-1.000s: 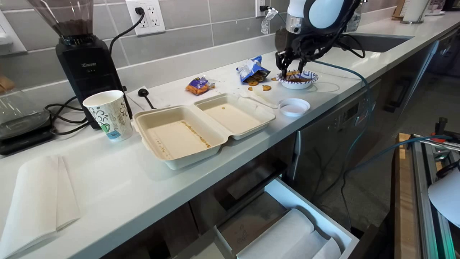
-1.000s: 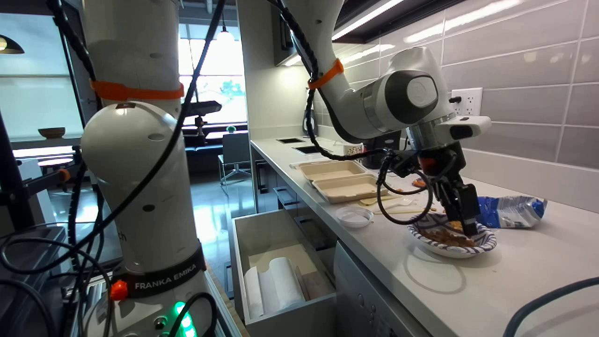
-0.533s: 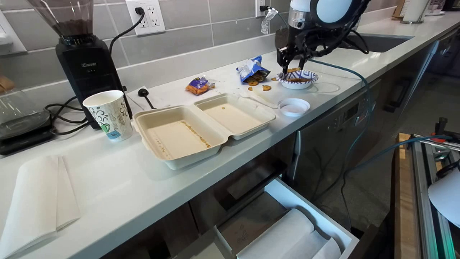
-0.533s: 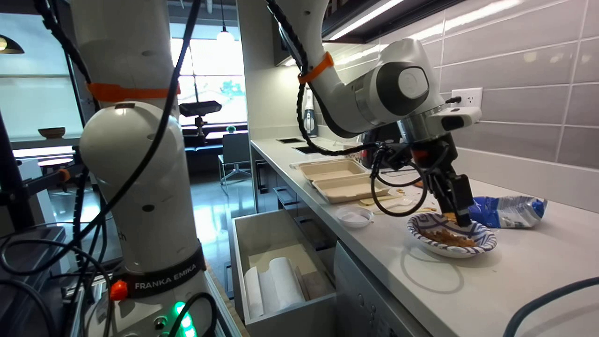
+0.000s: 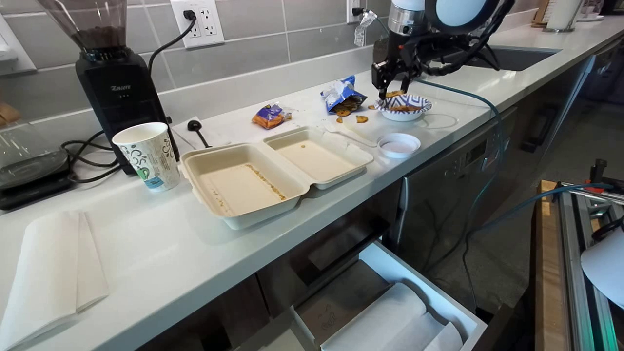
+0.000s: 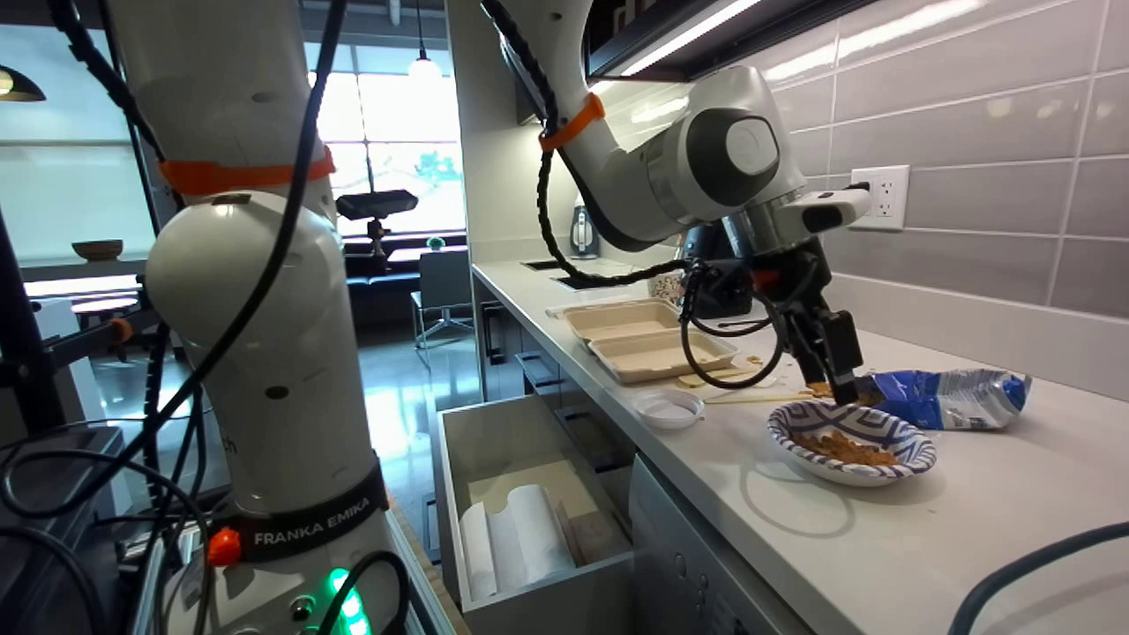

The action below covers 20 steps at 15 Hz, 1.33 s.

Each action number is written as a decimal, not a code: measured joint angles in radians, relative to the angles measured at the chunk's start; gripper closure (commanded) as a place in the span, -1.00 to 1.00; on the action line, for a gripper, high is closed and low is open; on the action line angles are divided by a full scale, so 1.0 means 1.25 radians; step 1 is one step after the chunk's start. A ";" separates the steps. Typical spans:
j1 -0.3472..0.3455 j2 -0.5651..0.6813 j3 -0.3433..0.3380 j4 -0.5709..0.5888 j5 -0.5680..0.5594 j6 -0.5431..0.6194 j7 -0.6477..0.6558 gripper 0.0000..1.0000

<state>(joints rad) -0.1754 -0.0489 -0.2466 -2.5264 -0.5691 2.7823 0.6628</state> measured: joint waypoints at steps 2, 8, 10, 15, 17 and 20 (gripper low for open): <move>-0.002 -0.010 0.019 -0.009 -0.001 0.000 -0.002 -0.08; -0.002 -0.039 0.080 -0.042 -0.001 0.000 -0.021 -0.05; -0.001 -0.048 0.103 -0.052 -0.001 0.000 -0.032 -0.06; 0.006 -0.066 0.152 -0.071 0.007 0.000 -0.074 -0.06; 0.013 -0.071 0.170 -0.077 0.015 0.000 -0.095 0.04; 0.031 -0.075 0.196 -0.078 0.047 0.000 -0.140 -0.02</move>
<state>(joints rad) -0.1371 -0.1421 -0.0014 -2.6237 -0.5108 2.7822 0.4884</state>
